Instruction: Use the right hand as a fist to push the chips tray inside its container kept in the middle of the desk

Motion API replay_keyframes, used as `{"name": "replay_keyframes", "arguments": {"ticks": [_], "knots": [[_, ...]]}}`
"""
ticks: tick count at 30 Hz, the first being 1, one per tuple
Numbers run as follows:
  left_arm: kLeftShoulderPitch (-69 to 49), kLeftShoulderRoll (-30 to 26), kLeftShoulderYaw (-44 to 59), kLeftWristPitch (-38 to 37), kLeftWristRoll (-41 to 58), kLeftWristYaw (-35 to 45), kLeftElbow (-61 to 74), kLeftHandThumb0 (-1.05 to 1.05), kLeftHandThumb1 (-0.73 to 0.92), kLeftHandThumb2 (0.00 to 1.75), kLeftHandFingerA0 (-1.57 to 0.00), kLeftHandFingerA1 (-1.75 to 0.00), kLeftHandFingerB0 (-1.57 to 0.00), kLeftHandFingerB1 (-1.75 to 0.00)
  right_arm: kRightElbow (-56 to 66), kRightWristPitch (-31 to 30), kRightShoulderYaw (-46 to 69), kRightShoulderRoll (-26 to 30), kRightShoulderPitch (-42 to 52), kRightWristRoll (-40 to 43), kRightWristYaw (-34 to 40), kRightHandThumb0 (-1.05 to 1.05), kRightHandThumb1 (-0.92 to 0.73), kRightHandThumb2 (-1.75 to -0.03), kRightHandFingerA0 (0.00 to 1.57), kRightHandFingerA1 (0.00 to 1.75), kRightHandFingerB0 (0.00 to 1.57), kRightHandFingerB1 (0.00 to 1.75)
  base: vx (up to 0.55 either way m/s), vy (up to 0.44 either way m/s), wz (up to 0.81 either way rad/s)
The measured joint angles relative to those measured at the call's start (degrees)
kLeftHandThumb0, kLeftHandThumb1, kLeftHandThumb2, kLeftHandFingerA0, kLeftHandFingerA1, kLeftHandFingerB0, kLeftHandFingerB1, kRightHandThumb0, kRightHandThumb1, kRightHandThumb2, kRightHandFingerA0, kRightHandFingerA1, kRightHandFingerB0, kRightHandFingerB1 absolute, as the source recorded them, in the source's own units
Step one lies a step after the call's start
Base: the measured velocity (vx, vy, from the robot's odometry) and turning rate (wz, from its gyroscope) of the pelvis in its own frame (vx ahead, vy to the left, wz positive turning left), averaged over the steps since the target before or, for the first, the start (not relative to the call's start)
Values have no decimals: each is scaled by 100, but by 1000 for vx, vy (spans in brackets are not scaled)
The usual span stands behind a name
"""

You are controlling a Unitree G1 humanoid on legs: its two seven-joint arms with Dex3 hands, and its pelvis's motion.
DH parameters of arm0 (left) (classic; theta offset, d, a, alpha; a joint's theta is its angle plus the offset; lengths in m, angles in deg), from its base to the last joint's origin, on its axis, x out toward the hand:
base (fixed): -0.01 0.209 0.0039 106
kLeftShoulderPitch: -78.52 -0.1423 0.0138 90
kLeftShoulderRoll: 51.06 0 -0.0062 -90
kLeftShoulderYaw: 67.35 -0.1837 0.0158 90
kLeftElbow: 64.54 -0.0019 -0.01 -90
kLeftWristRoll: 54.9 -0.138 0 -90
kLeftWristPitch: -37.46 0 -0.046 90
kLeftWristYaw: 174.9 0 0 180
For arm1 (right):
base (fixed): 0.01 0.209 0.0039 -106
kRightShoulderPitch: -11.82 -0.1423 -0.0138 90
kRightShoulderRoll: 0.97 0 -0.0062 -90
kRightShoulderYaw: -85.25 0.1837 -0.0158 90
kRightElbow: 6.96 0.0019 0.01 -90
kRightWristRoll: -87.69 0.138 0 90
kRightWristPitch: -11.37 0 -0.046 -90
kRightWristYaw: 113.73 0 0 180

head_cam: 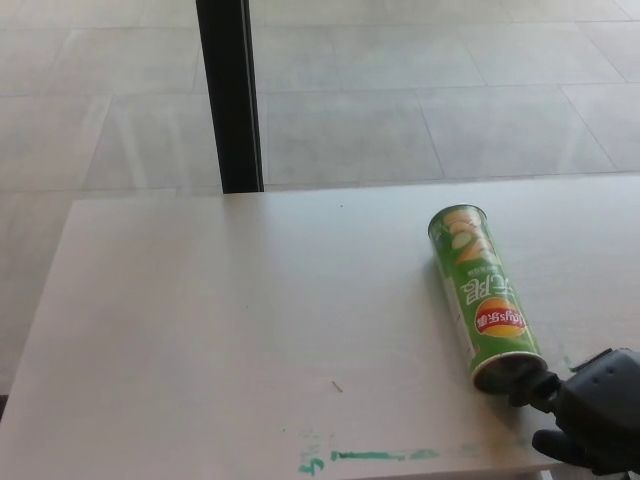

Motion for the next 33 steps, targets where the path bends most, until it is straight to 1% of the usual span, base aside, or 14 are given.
{"name": "replay_keyframes", "arguments": {"ticks": [4, 9, 10, 11, 12, 14, 18, 20, 21, 24, 25, 28, 29, 33], "knots": [[-5, 4, -40, -13, -8, 0, 20, -73, 55, 133, -117, -142, 0, -75, 409, 5, 36, 172, 195, 86, -224, -73, -74, -105, 97, 133, 55, 66, 0, 0, 0], [0, 8, -39, -13, -7, 2, 26, -73, 53, 132, -119, -143, -8, -79, 1007, 262, 127, 490, 422, 426, -559, -70, -86, -66, 105, 119, 69, 59, 0, 0, 0], [1, 10, -39, -13, -7, 4, 26, -105, 69, 135, -84, -133, -32, -96, 1131, 312, 151, 532, 466, 501, -619, -70, -85, -66, 105, 119, 70, 61, 0, 0, 0], [3, 12, -39, -13, -7, 4, 25, -72, 49, 129, -110, -138, -2, -75, 1261, 363, 175, 574, 509, 586, -681, -71, -87, -66, 105, 122, 72, 62, 0, 0, 0], [4, 13, -39, -13, -8, 5, 25, -105, 92, 84, -62, -148, -24, -111, 1352, 400, 198, 604, 541, 652, -726, -71, -85, -66, 105, 127, 72, 63, 0, 0, 0], [10, 14, -40, -13, -10, 6, 25, -78, 51, 131, -104, -135, 0, -74, 1663, 498, 264, 700, 642, 845, -863, -70, -67, -104, 106, 117, 67, 69, 0, 0, 0], [19, 15, -39, -13, -9, 7, 24, -82, 53, 133, -119, -147, -5, -81, 2204, 616, 328, 837, 822, 1127, -1077, -67, -82, -65, 105, 113, 72, 58, 0, 0, 0], [21, 16, -39, -13, -9, 7, 25, -77, 56, 134, -99, -133, 0, -74, 2555, 668, 396, 914, 931, 1302, -1205, -68, -86, -65, 99, 111, 70, 58, 0, 0, 0], [22, 16, -39, -13, -9, 7, 25, -105, 92, 85, -57, -158, -17, -116, 2697, 685, 439, 938, 976, 1381, -1262, -66, -86, -66, 94, 114, 66, 57, 0, 0, 0], [33, 17, -40, -13, -10, 7, 24, -105, 92, 88, -58, -159, -18, -120, 3002, 737, 645, 1023, 1078, 1613, -1370, -63, -86, -66, 90, 115, 65, 56, 0, 0, 0], [33, 17, -40, -13, -11, 6, 24, -73, 48, 127, -100, -131, -1, -73, 3076, 751, 735, 1056, 1113, 1688, -1393, -62, -87, -66, 92, 102, 63, 54, 0, 0, 0], [34, 18, -40, -13, -13, 6, 22, -105, 92, 86, -59, -160, -17, -118, 3255, 785, 1084, 1148, 1223, 1930, -1464, -62, -85, -66, 92, 111, 64, 54, 0, 0, 0], [35, 18, -40, -13, -13, 6, 21, -70, 49, 128, -111, -136, -1, -73, 3295, 797, 1205, 1164, 1252, 2000, -1482, -59, -84, -65, 95, 108, 67, 55, 0, 0, 0], [37, 19, -40, -13, -12, 7, 23, -76, 52, 131, -107, -138, 0, -75, 3345, 848, 1896, 1234, 1448, 2294, -1527, -59, -82, -65, 99, 103, 67, 52, 0, 0, 0]]}}
